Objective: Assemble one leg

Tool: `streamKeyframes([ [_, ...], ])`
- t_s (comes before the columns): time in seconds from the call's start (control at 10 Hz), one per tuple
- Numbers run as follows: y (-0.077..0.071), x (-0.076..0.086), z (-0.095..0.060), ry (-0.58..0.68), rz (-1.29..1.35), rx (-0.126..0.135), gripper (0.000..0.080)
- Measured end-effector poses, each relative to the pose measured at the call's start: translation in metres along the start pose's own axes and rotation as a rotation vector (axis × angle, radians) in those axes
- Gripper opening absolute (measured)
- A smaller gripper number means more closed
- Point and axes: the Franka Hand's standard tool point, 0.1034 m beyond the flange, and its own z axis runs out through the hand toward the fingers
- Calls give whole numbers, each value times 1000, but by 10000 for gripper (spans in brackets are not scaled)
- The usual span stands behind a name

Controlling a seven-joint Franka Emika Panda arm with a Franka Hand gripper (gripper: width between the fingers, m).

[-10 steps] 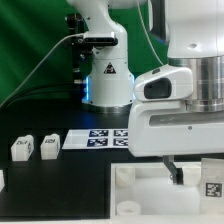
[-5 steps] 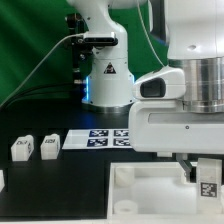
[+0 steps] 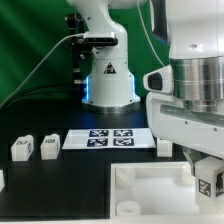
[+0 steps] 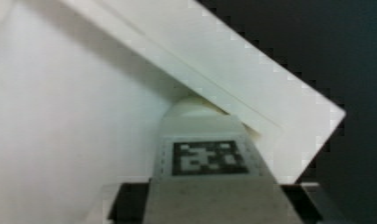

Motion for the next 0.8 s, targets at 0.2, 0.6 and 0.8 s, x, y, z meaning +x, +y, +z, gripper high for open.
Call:
streamKeyframes([
  [0.2, 0, -4, 2, -21, 411, 70, 291],
  [0.6, 0, 0, 2, -8, 690, 89, 295],
  [0.8, 2, 3, 1, 7, 697, 92, 299],
])
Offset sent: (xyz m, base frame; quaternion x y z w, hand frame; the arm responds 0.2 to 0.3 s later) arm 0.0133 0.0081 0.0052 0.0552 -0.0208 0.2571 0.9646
